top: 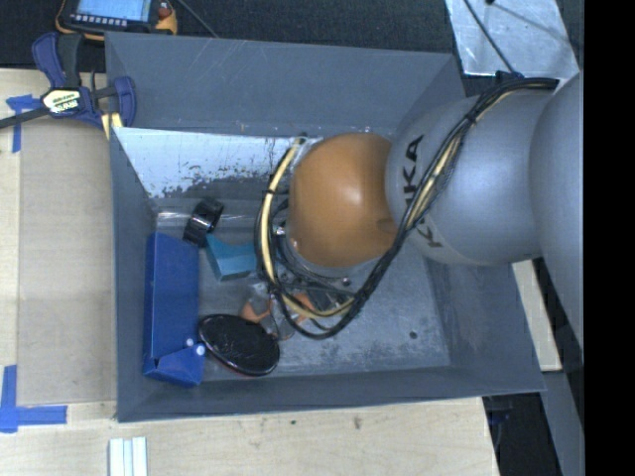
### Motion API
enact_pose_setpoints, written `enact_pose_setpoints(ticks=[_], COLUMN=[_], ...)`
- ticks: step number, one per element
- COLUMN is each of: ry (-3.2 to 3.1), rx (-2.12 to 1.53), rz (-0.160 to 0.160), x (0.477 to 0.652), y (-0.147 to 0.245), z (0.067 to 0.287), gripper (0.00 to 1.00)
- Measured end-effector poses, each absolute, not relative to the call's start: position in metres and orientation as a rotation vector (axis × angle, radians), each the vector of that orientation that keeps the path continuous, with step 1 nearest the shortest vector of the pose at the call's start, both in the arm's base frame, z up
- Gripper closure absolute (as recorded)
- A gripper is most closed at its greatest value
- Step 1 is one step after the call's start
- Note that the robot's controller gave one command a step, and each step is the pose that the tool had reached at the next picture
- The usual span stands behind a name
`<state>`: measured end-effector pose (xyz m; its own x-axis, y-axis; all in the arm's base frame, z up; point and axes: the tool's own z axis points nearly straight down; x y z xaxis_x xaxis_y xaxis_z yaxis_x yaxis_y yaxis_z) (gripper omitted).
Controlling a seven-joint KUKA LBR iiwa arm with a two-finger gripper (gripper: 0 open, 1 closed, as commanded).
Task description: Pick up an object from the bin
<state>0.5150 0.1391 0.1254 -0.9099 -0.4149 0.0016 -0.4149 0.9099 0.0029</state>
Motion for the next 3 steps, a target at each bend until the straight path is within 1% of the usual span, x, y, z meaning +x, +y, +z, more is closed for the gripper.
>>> enact_pose_setpoints(ticks=[1, 2, 3], ry=[-3.006, -2.956, -3.016], rx=[0.927, 1.04, 0.91], rz=[0.004, -0.003, 0.0], x=[0.515, 0.518, 0.514], y=[0.129, 0.138, 0.17], z=[0.119, 0.15, 0.172], gripper=[1.0, 1.0, 1.0])
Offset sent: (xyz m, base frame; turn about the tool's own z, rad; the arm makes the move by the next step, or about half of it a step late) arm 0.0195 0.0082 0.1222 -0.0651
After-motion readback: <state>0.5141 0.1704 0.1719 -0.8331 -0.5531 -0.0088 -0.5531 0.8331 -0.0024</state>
